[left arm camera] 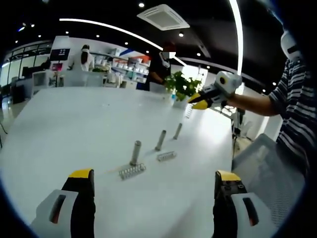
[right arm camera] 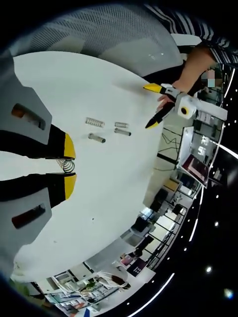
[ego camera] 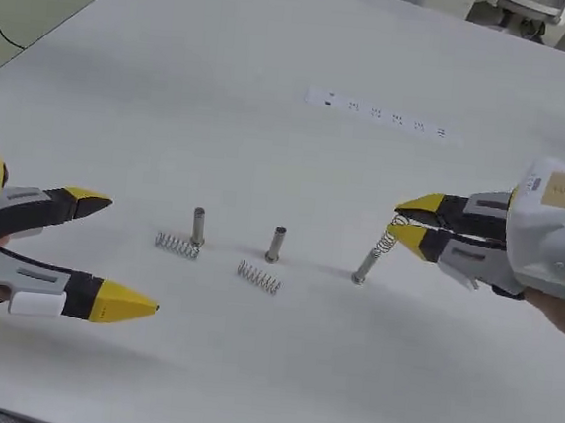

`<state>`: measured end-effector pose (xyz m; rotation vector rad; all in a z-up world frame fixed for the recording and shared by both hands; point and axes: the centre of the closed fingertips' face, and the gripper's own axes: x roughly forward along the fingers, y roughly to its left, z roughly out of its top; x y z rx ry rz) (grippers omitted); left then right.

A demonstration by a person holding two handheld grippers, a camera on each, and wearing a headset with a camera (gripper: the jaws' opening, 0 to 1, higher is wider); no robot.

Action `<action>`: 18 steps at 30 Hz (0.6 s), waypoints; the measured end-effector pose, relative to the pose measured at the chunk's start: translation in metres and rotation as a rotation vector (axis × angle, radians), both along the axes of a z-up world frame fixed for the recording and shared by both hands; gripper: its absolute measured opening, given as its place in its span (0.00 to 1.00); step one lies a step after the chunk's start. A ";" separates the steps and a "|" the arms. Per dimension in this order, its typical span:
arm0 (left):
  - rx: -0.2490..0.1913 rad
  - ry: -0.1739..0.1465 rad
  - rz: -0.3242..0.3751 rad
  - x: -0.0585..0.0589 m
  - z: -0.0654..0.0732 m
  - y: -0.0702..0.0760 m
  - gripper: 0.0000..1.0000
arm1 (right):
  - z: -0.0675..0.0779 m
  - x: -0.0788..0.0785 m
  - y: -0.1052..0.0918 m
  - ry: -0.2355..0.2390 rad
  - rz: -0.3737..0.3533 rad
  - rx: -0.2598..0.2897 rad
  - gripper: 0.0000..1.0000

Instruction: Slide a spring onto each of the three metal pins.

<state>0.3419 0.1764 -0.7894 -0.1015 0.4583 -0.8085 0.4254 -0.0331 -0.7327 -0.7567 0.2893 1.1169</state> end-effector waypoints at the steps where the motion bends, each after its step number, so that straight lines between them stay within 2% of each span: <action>1: 0.002 0.001 0.001 0.000 0.000 0.000 0.98 | 0.000 0.001 0.000 -0.001 -0.005 0.002 0.07; 8: 0.000 0.003 -0.003 -0.002 0.000 -0.001 0.98 | -0.006 0.003 0.002 0.026 -0.024 0.009 0.07; 18: 0.001 0.002 0.008 -0.003 0.000 0.005 0.98 | -0.010 0.006 0.002 0.029 -0.037 0.000 0.07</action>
